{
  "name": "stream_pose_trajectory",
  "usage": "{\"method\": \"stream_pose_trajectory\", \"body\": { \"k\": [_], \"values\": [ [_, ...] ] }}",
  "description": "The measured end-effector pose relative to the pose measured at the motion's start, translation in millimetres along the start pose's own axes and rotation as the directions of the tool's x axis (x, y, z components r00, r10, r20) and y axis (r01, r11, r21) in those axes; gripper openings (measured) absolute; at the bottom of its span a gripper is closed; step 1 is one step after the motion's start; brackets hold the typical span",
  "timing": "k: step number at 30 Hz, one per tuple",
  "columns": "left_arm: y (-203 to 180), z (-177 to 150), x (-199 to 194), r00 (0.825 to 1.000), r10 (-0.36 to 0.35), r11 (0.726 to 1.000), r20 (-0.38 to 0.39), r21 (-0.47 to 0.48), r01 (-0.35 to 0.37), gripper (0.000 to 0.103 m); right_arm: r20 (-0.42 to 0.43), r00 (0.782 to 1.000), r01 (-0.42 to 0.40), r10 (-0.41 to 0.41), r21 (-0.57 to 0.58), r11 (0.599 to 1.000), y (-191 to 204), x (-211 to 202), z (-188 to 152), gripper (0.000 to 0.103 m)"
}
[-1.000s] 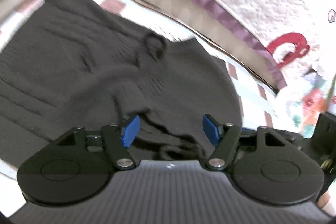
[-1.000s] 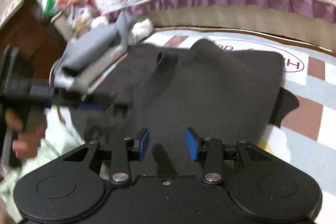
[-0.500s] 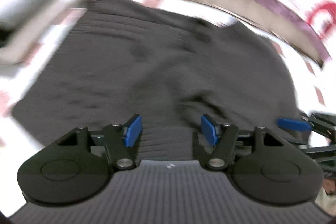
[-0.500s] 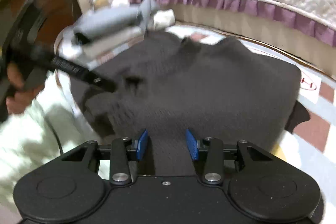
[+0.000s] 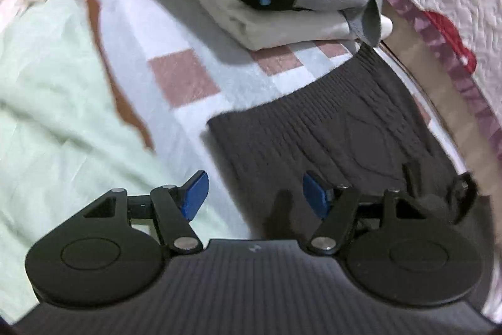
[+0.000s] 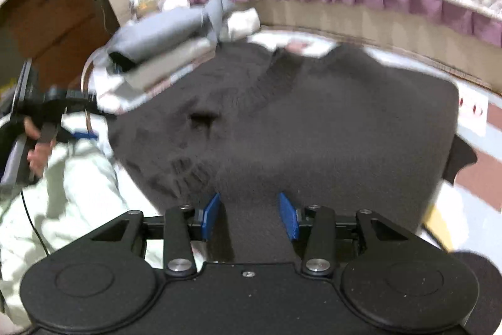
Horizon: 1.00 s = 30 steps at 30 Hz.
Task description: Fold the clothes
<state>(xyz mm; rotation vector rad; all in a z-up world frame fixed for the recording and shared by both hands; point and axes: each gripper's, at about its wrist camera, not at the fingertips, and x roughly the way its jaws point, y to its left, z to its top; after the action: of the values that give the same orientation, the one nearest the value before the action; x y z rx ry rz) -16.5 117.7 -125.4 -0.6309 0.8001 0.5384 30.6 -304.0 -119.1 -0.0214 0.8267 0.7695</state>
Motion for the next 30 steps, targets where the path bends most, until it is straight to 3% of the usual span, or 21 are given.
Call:
{"method": "stream_pose_trajectory", "body": {
  "k": [2, 9, 12, 17, 23, 25, 27, 28, 29, 30],
  "values": [
    [-12, -1, 5, 0.996, 0.076, 0.993, 0.043, 0.084, -0.08, 0.067, 0.01, 1.0, -0.004, 0.004, 0.005, 1.0, -1, -2, 0, 0.049],
    [-11, 14, 25, 0.993, 0.116, 0.986, 0.006, 0.12, -0.116, 0.072, 0.036, 0.999, -0.032, 0.029, 0.095, 0.995, -14, -9, 2, 0.049],
    [-11, 20, 33, 0.991, 0.134, 0.982, -0.009, 0.135, -0.131, 0.073, 0.038, 0.998, -0.046, 0.043, 0.085, 0.995, -12, -8, 2, 0.056],
    [-15, 33, 49, 0.986, 0.154, 0.97, -0.058, 0.2, -0.14, 0.083, 0.071, 0.996, -0.055, 0.049, 0.093, 0.994, -10, -14, 4, 0.057],
    [-17, 23, 50, 0.99, 0.139, 0.97, -0.007, 0.204, -0.135, 0.088, 0.073, 0.997, -0.025, 0.015, 0.131, 0.991, -20, -14, 3, 0.057],
    [-22, 20, 49, 0.991, 0.134, 0.961, 0.015, 0.242, -0.134, 0.079, 0.074, 0.997, -0.017, 0.007, 0.141, 0.99, -22, -14, 4, 0.057],
    [-33, 16, 46, 0.994, 0.103, 0.933, 0.044, 0.341, -0.112, 0.045, 0.071, 0.997, -0.013, 0.004, 0.138, 0.99, -21, -13, 3, 0.057],
    [-40, 13, 45, 0.993, 0.101, 0.913, 0.053, 0.393, -0.114, 0.038, 0.069, 0.998, -0.012, 0.002, 0.136, 0.991, -21, -13, 3, 0.057],
    [-48, 10, 44, 0.993, 0.098, 0.889, 0.062, 0.443, -0.116, 0.019, 0.065, 0.998, -0.008, 0.0, 0.133, 0.991, -21, -13, 3, 0.057],
    [-56, 7, 44, 0.991, 0.115, 0.868, 0.07, 0.479, -0.135, 0.016, 0.056, 0.998, -0.006, -0.001, 0.128, 0.992, -20, -11, 3, 0.058]
  ]
}}
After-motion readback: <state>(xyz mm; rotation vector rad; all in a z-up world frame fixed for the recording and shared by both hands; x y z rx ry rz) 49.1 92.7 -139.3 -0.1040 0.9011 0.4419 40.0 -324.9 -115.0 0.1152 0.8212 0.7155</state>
